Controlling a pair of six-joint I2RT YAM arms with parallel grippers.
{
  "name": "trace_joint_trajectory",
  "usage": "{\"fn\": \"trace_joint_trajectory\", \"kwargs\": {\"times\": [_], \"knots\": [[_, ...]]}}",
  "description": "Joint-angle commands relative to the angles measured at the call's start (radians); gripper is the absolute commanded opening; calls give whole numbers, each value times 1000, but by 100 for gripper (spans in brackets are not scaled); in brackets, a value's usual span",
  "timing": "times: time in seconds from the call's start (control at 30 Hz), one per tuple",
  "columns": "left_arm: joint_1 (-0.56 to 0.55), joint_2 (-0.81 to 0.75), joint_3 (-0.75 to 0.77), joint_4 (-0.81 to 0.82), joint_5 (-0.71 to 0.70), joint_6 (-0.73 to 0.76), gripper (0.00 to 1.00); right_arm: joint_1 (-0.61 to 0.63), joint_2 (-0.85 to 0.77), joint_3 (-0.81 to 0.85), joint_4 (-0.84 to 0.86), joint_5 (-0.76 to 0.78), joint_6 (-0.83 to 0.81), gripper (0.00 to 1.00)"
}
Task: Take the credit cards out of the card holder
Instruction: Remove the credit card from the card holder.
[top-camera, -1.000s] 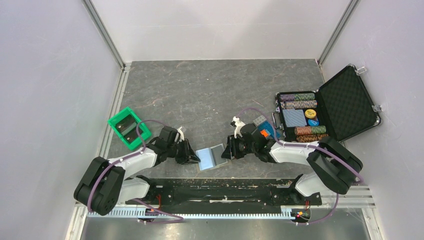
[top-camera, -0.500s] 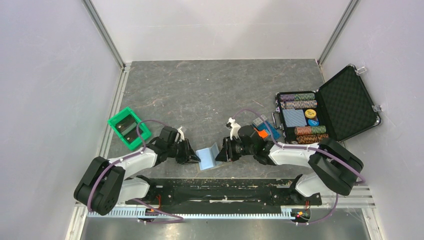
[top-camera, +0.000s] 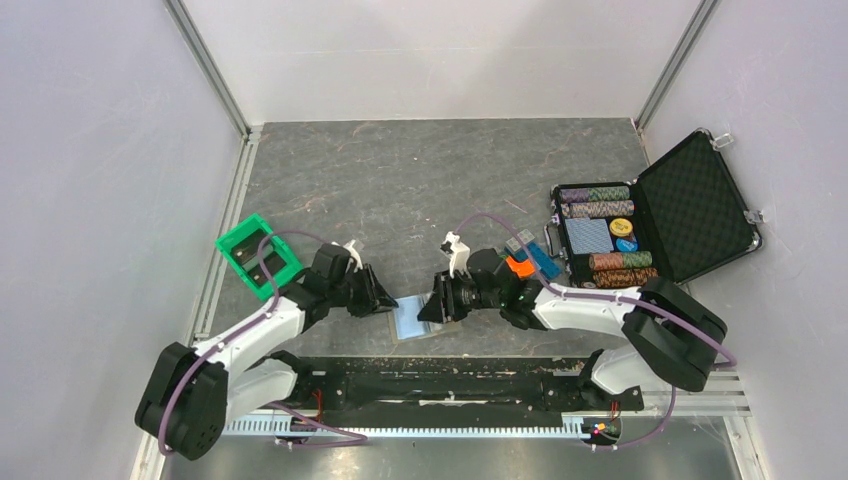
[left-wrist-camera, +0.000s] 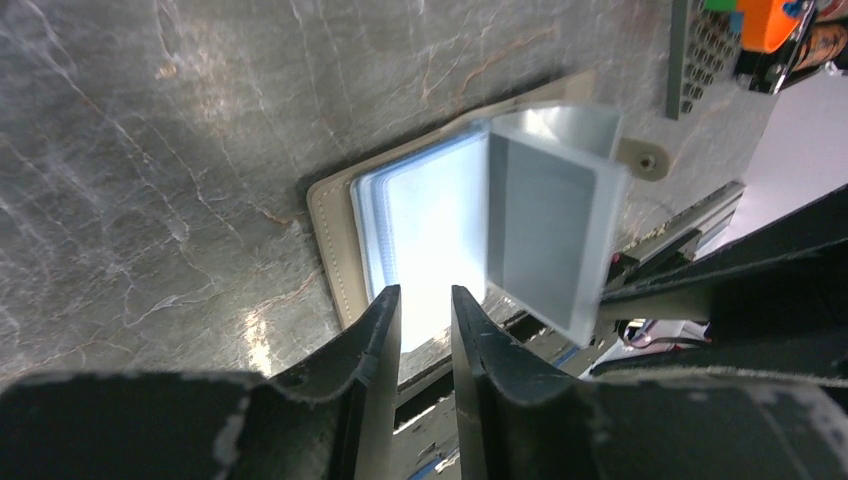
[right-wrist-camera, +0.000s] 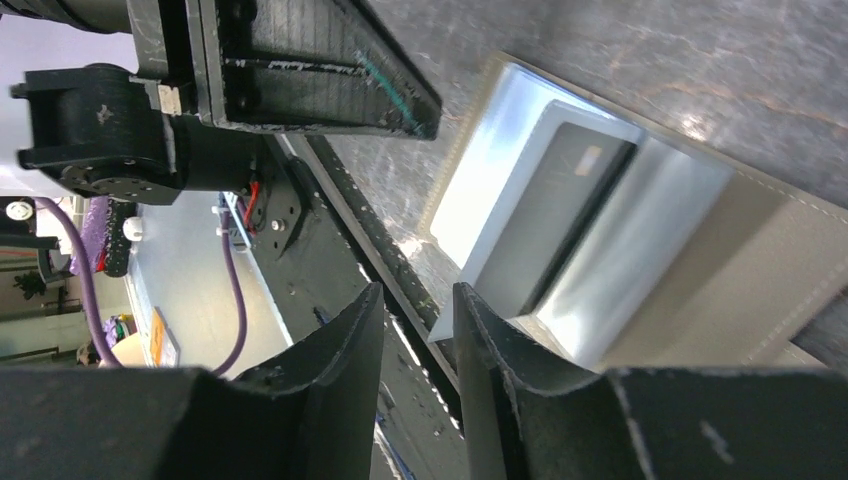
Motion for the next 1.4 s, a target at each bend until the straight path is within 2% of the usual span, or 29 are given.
{"fn": "trace_joint_trajectory", "kwargs": {"times": [0.0, 0.33, 0.53, 0.7, 0.87, 1.03, 1.2, 1.37], "knots": [[-4, -66, 90, -102, -110, -14, 34, 25, 26, 75, 4, 15, 0, 36], [-3, -159, 96, -135, -107, -3, 41, 69, 113, 104, -8, 63, -25, 40], [-4, -144, 54, -35, -9, -30, 41, 69, 126, 103, -21, 89, -46, 41], [-4, -70, 14, 46, 50, -40, 35, 62, 108, 132, -86, 139, -129, 41], [-4, -4, -19, 116, 67, -41, 29, 13, 106, 110, -75, 113, -154, 41], [-4, 57, -41, 155, 72, -42, 26, -24, 116, 97, -66, 93, -160, 41], [-4, 77, -71, 171, 34, -53, 21, -43, 138, 68, -6, 55, -141, 41], [-4, 100, -87, 205, 15, -60, 20, -69, 161, -7, 138, -3, -73, 41]]}}
